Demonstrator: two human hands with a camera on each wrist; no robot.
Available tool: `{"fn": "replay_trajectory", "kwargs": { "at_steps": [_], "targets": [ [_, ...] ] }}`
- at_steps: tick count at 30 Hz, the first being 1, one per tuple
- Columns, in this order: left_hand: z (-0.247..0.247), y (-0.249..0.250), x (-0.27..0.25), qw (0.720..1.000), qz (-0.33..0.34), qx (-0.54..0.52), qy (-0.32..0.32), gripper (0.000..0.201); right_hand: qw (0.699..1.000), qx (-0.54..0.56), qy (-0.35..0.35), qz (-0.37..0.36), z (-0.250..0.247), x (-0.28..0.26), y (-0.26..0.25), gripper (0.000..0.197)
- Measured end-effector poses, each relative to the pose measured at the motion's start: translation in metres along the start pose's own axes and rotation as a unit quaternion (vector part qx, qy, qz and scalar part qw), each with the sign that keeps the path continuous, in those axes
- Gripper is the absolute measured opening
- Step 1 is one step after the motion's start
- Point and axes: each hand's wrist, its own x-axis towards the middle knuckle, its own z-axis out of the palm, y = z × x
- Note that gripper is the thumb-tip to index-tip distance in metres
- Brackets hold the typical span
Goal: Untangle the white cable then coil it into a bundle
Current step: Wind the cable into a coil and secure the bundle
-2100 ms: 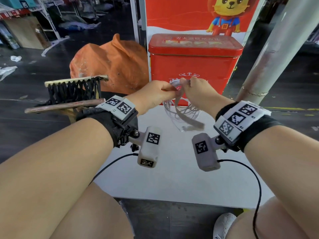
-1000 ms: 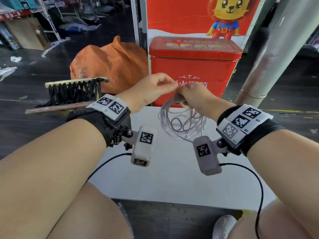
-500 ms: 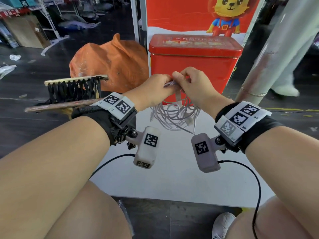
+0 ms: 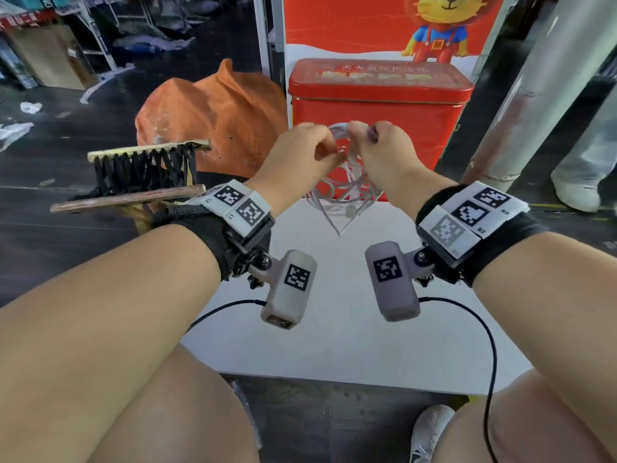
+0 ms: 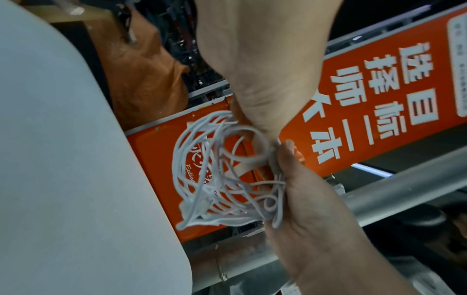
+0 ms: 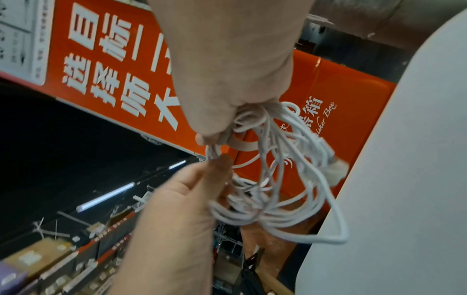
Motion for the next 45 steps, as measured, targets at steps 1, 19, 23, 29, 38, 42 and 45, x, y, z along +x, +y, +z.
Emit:
{"fn": "replay_trajectory", "kwargs": {
  "at_steps": [1,19,23,29,38,42,45],
  "targets": [
    [0.002,-0.001,0.000,0.999,-0.012,-0.007,-0.036,0.023,1.000,-0.008,0.002,-0.004,0.000,0.001,0.001,0.042],
    [-0.009,0.004,0.001,0.902,-0.237,-0.355,-0.060,0.042,0.980,-0.162,-0.054,-0.104,-0.015,0.005,0.032,0.023],
    [-0.012,0.009,0.003,0.844,-0.266,-0.462,-0.051,0.038,0.962,-0.237,-0.109,-0.085,-0.013,-0.006,0.022,0.031],
    [-0.014,0.003,0.007,0.830,-0.282,-0.481,-0.011,0.038,0.926,-0.296,-0.184,-0.143,-0.002,-0.017,0.006,0.057],
    [-0.020,0.006,0.000,0.903,-0.244,-0.345,-0.070,0.047,0.986,-0.040,-0.158,-0.026,0.006,-0.016,0.001,0.038],
    [-0.018,0.005,-0.002,0.947,-0.194,-0.255,-0.009,0.034,0.991,0.060,-0.105,0.059,0.005,-0.013,-0.002,0.038],
    [-0.015,0.006,-0.004,0.971,-0.134,-0.189,-0.051,0.026,0.991,0.089,-0.063,0.077,0.005,-0.011,-0.004,0.039]
  ]
}}
